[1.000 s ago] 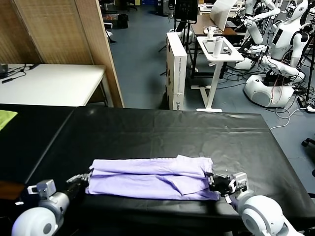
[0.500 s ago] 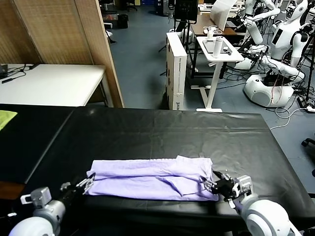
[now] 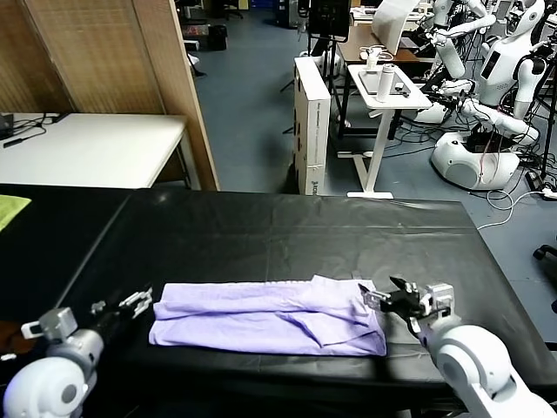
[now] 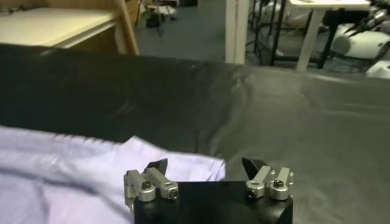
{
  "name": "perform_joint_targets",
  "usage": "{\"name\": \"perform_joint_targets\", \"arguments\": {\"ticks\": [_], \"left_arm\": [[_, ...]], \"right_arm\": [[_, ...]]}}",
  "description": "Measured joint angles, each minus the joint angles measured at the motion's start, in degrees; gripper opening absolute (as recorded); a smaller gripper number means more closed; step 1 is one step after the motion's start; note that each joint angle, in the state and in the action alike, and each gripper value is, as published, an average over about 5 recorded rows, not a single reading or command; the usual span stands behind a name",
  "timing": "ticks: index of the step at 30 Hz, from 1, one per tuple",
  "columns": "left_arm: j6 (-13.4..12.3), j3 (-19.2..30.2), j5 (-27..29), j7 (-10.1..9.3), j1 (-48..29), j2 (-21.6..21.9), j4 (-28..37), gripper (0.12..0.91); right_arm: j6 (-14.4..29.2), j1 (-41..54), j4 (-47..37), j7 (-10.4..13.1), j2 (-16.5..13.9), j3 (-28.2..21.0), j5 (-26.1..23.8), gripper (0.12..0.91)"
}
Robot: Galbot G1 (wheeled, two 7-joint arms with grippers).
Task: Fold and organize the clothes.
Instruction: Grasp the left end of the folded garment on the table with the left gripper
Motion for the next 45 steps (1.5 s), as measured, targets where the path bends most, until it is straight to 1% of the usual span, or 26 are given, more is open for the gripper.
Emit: {"name": "perform_joint_targets", "arguments": {"ticks": [3, 5, 11, 17, 20, 21, 23, 28, 29, 31, 32, 34, 37, 39, 40, 45], "left_arm": [[0.1, 1.9, 0.4, 0.55, -1.8, -0.6, 1.7, 0.907], [0.2, 2.9, 0.7, 0.84, -2.3, -0.9, 2.6, 0.907], [0.2, 4.4, 1.2, 1.65, -2.8, -1.2, 4.3, 0.907], [0.1, 5.1, 1.4, 1.97, -3.4, -1.3, 5.4, 0.907], [0.0, 5.3, 1.5, 2.0, -3.7, -1.4, 5.9, 0.881], [0.0, 5.4, 1.4, 2.0, -3.7, -1.5, 6.0, 0.857], [0.0, 5.8, 1.4, 2.0, -3.6, -1.6, 6.1, 0.776], [0.0, 6.5, 1.6, 2.0, -3.5, -2.3, 6.4, 0.518], [0.0, 6.6, 1.7, 2.0, -3.5, -2.4, 6.5, 0.479], [0.0, 6.7, 1.8, 2.0, -3.5, -2.5, 6.5, 0.382], [0.0, 6.7, 1.8, 2.0, -3.6, -2.5, 6.6, 0.343], [0.0, 6.8, 1.8, 2.03, -3.7, -2.5, 6.6, 0.264], [-0.1, 6.8, 1.8, 2.09, -3.9, -2.5, 6.7, 0.197], [-0.2, 6.8, 1.9, 2.11, -4.0, -2.5, 6.7, 0.168], [-0.2, 6.8, 1.9, 2.12, -4.1, -2.5, 6.7, 0.157], [-0.4, 7.3, 2.0, 2.22, -4.8, -2.5, 7.1, 0.152]], "right_arm": [[0.0, 0.7, -1.6, 0.0, 0.7, -0.4, -0.2, 0.901], [0.0, 0.9, -2.4, -0.1, 1.1, -0.5, -0.3, 0.88], [0.0, 1.1, -4.3, -0.3, 2.4, -1.1, -1.3, 0.761], [0.0, 1.4, -5.4, -0.3, 3.6, -1.7, -1.8, 0.733], [0.0, 1.4, -5.7, -0.3, 3.8, -1.7, -1.8, 0.718], [0.0, 1.4, -5.8, -0.4, 3.8, -1.7, -1.9, 0.711], [0.1, 1.4, -5.9, -0.4, 3.9, -1.7, -1.9, 0.695], [0.1, 1.3, -6.1, -0.6, 4.2, -1.7, -2.1, 0.651], [0.1, 1.3, -6.1, -0.7, 4.2, -1.7, -2.1, 0.638], [0.1, 1.2, -6.1, -0.9, 4.3, -1.7, -2.3, 0.587], [0.1, 1.2, -6.2, -1.0, 4.3, -1.7, -2.4, 0.547], [0.1, 1.1, -6.2, -1.3, 4.5, -1.8, -2.5, 0.444], [0.1, 1.0, -6.2, -1.5, 4.8, -1.8, -2.7, 0.258], [0.1, 0.9, -6.1, -1.5, 5.0, -1.7, -2.9, 0.18], [0.1, 0.8, -6.0, -1.5, 5.1, -1.6, -3.1, 0.162], [0.1, 0.6, -6.0, -1.2, 6.1, -1.0, -3.8, 0.16]]}}
